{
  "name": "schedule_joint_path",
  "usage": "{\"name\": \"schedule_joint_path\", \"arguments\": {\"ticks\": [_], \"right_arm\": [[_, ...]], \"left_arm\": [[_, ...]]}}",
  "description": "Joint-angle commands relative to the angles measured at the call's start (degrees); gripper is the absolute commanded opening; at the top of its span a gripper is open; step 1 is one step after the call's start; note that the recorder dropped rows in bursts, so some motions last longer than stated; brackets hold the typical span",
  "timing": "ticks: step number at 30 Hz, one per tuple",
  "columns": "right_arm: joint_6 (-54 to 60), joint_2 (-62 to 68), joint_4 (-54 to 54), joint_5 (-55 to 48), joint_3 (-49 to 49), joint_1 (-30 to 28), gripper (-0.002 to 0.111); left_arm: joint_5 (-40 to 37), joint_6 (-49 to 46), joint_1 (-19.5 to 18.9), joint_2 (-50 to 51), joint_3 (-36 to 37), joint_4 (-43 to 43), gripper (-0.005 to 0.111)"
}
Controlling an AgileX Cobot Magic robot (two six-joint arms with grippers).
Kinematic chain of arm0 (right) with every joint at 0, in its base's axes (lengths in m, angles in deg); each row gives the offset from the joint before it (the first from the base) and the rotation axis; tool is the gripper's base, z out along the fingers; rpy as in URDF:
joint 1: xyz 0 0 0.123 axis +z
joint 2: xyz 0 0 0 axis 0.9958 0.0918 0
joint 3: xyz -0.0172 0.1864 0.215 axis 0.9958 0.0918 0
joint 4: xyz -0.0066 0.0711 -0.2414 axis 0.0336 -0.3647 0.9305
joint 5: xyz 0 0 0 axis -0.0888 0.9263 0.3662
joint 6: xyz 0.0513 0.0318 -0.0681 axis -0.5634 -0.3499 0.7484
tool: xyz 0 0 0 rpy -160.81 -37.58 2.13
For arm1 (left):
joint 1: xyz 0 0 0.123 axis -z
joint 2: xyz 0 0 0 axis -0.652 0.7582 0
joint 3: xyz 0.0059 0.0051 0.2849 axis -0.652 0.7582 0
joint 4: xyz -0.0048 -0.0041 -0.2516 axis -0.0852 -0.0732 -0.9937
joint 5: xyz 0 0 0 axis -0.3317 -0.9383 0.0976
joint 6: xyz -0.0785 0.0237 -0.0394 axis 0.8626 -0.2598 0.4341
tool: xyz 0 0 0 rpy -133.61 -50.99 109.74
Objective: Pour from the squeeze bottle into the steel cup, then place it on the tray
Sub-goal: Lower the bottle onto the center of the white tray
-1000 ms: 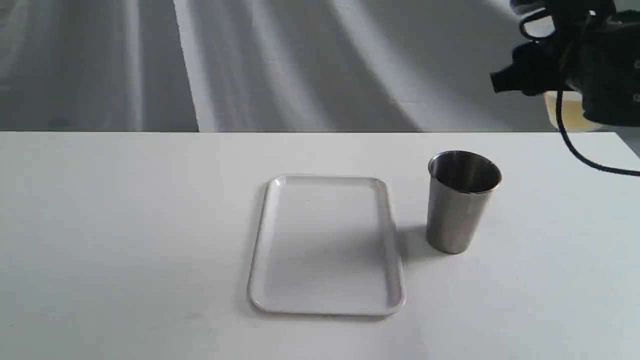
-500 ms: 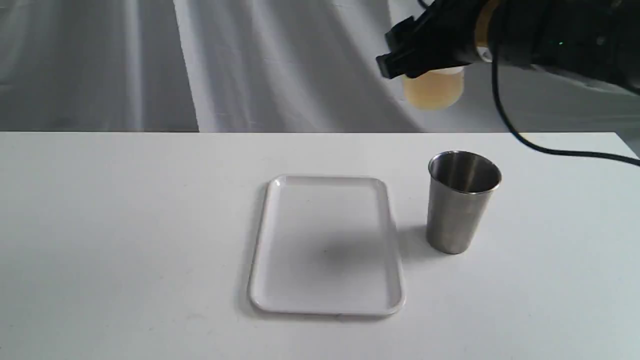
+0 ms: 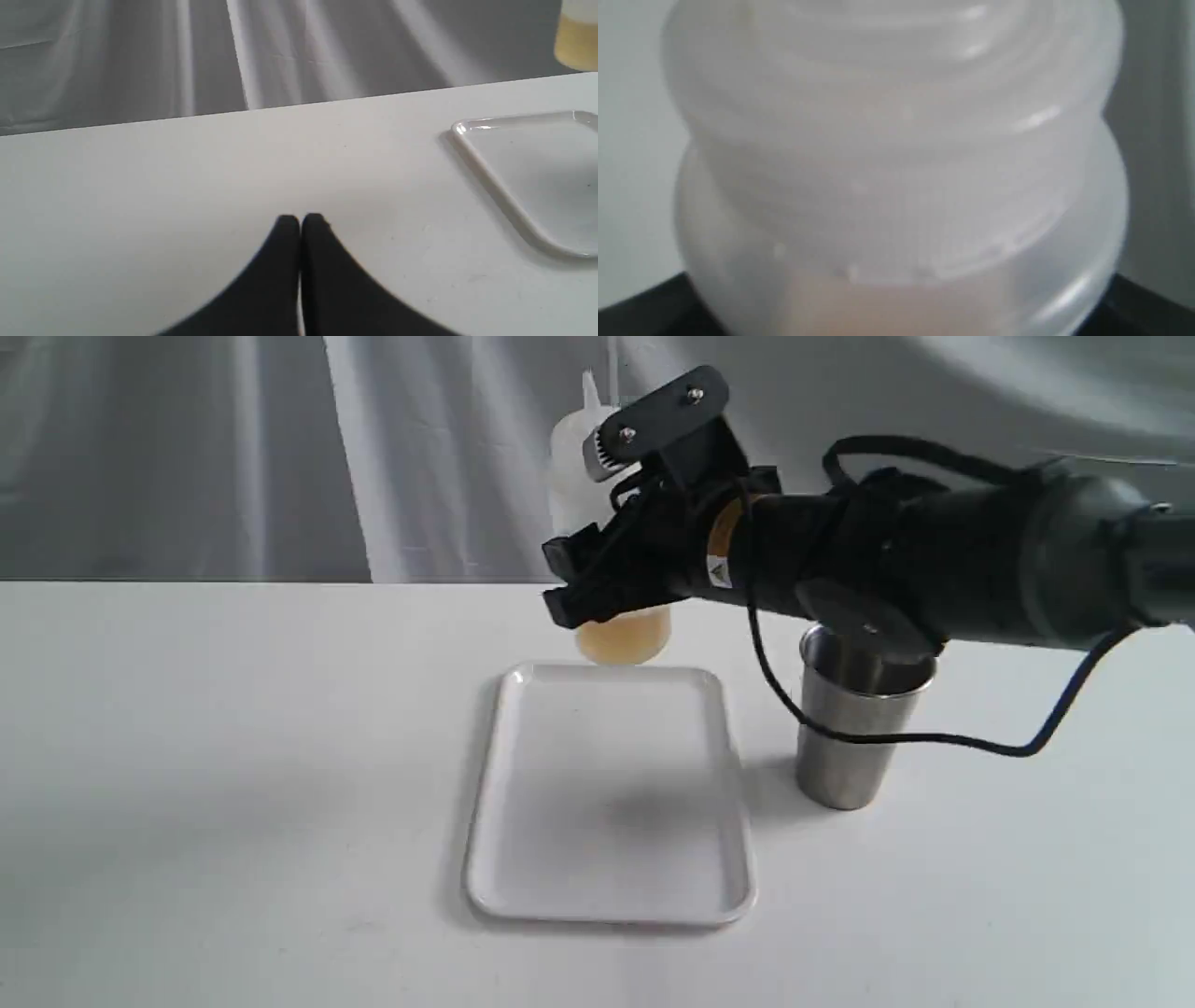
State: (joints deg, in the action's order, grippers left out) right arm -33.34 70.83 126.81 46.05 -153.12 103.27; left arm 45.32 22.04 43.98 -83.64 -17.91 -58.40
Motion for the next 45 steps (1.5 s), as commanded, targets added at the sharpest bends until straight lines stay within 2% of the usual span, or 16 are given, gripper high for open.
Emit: {"name": "schedule_joint_path", "arguments": {"ticks": [1, 6, 22, 45], "right_arm": [[2.9, 1.8, -4.7, 5.1, -0.7, 0.9, 0.017], [3.8, 5.1, -9.2, 6.1, -0.7, 1.6, 0.017], [4.0, 10.2, -9.6, 5.9, -0.7, 1.6, 0.017], [4.0, 10.2, -12.0, -1.3, -0.7, 1.6, 0.017]], "left_arm": [[0.4, 0.3, 0.3, -0.1, 0.3, 0.0, 0.0], [0.4, 0.3, 0.3, -0.1, 0.3, 0.0, 0.0], [0.4, 0.2, 0.3, -0.1, 0.3, 0.0, 0.0], [0.4, 0.2, 0.3, -0.1, 0.3, 0.0, 0.0]]}}
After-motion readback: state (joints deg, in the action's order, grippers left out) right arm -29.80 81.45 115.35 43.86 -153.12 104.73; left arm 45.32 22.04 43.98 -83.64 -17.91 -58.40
